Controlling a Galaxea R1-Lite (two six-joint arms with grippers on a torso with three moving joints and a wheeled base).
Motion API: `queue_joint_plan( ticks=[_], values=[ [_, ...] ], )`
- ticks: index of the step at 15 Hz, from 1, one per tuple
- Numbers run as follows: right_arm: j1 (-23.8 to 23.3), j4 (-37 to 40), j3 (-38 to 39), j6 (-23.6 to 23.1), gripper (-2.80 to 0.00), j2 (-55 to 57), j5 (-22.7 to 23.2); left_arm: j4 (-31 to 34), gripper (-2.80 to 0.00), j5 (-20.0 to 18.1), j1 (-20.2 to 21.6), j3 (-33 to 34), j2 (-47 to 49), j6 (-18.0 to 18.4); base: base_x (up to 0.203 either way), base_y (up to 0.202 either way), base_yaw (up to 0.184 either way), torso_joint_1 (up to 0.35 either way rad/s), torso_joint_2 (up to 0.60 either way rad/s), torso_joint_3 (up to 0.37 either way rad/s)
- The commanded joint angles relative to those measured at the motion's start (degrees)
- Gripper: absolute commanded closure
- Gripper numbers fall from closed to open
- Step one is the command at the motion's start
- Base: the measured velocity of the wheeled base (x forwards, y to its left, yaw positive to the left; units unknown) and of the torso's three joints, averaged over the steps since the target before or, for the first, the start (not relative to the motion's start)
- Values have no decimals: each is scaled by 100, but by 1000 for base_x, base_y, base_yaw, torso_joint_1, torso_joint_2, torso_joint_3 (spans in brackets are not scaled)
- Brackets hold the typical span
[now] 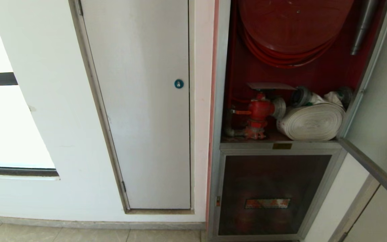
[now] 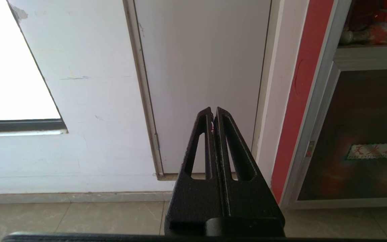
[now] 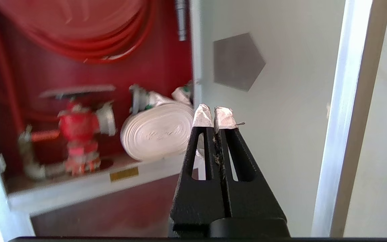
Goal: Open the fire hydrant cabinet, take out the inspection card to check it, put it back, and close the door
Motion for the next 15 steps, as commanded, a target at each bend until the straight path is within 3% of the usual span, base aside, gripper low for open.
queue_joint_plan(
  ticks=[1, 4, 9, 11, 15],
  values=[
    [18, -13, 437, -58, 0, -602, 214, -3, 0, -2, 0, 132, 4, -2, 0, 0, 0, 0, 0, 0],
    [23, -21, 842, -58, 0, -923, 1204, -3, 0, -2, 0, 132, 7, -2, 0, 0, 0, 0, 0, 0],
    [47, 179, 1655, 54, 0, -976, 1884, -3, 0, -2, 0, 132, 7, -2, 0, 0, 0, 0, 0, 0],
    [48, 714, 1654, 387, 0, -976, 1921, -3, 0, -2, 0, 132, 7, -2, 0, 0, 0, 0, 0, 0],
    [43, 857, 1637, 125, 0, -976, 1776, -3, 0, -2, 0, 132, 7, -2, 0, 0, 0, 0, 0, 0]
  ],
)
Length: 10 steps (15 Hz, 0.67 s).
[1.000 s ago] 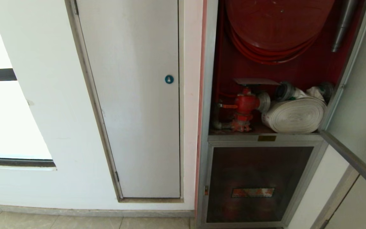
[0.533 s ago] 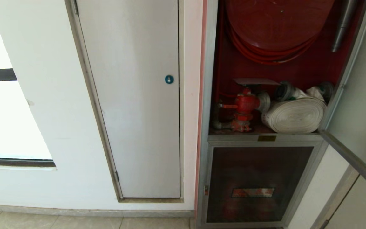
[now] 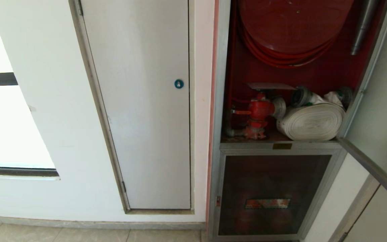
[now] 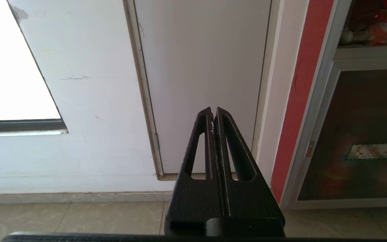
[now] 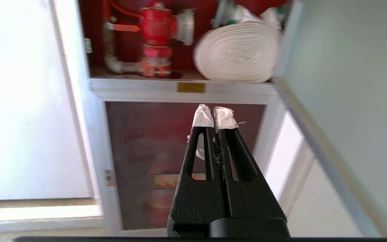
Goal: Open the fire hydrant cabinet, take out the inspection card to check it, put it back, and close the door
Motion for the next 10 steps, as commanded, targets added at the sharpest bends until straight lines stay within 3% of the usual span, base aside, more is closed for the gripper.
queue_joint_plan(
  ticks=[1, 5, 10],
  values=[
    [-5, 53, -111, -237, 0, 25, -244, -6, 0, -1, 0, 132, 7, 3, 0, 0, 0, 0, 0, 0],
    [-16, 1129, -852, -219, 0, 59, -470, -6, 0, -1, 0, 132, 7, 3, 0, 0, 0, 0, 0, 0],
    [-46, 1215, -1098, -417, 0, 79, -668, -6, 0, -1, 0, 132, 7, 3, 0, 0, 0, 0, 0, 0]
  ],
)
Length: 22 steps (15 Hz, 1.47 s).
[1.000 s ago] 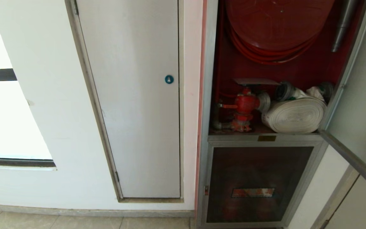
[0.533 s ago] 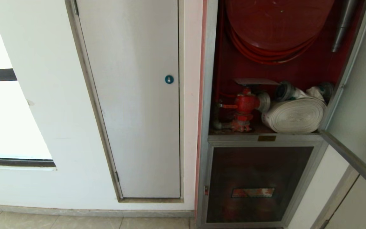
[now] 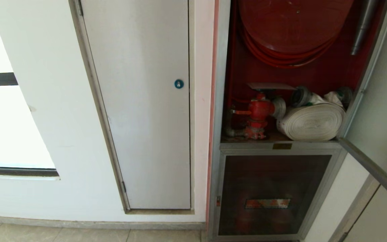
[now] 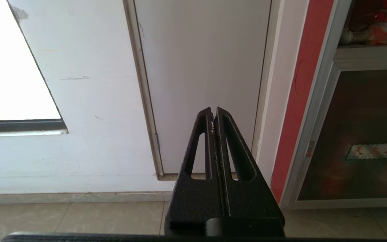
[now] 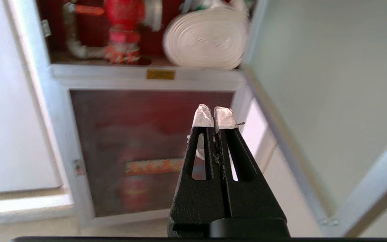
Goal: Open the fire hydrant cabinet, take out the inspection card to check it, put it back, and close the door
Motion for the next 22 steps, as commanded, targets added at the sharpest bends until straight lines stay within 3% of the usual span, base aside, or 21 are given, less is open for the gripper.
queue_joint_plan(
  ticks=[1, 7, 15, 19, 22],
  values=[
    [-66, 4, -325, -209, 0, 117, -67, -3, 0, -2, 0, 132, 3, 0, 0, 0, 0, 0, 0, 0],
    [-118, 12, -665, -249, 0, 299, -73, -3, 0, -2, 0, 132, 7, 0, 0, 0, 0, 0, 0, 0],
    [193, 937, -1005, -199, 0, -31, 17, -3, 0, -2, 0, 132, 7, 0, 0, 0, 0, 0, 0, 0],
    [307, 1121, -863, -199, 0, -514, 73, -3, 0, -2, 0, 132, 7, 0, 0, 0, 0, 0, 0, 0],
    [308, 1124, -471, -200, 0, -1138, 366, -3, 0, -2, 0, 132, 7, 0, 0, 0, 0, 0, 0, 0]
  ],
)
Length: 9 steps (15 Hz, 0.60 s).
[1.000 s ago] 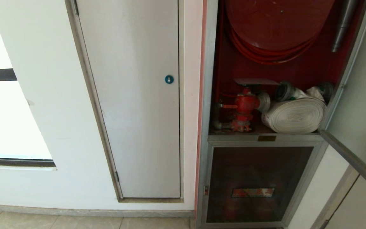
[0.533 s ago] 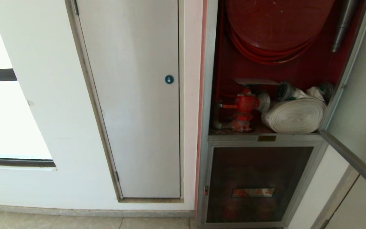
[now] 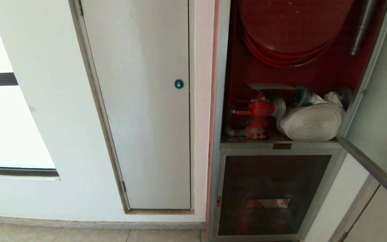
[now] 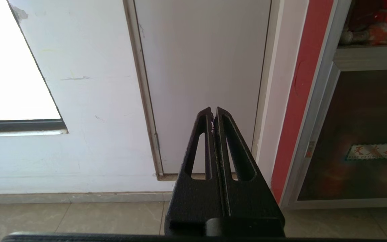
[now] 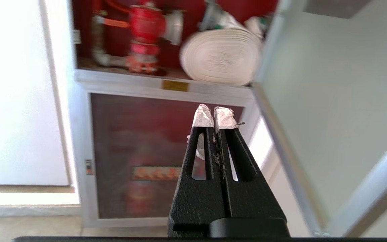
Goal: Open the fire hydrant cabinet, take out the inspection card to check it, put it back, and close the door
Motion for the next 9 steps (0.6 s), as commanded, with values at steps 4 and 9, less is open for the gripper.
queue_joint_plan(
  ticks=[4, 9],
  values=[
    [4, -161, 881, 118, 0, -822, 264, -3, 0, -2, 0, 132, 7, 3, 0, 0, 0, 0, 0, 0],
    [2, -775, 1539, 269, 0, -824, 620, -3, 0, -2, 0, 132, 7, 3, 0, 0, 0, 0, 0, 0]
  ],
)
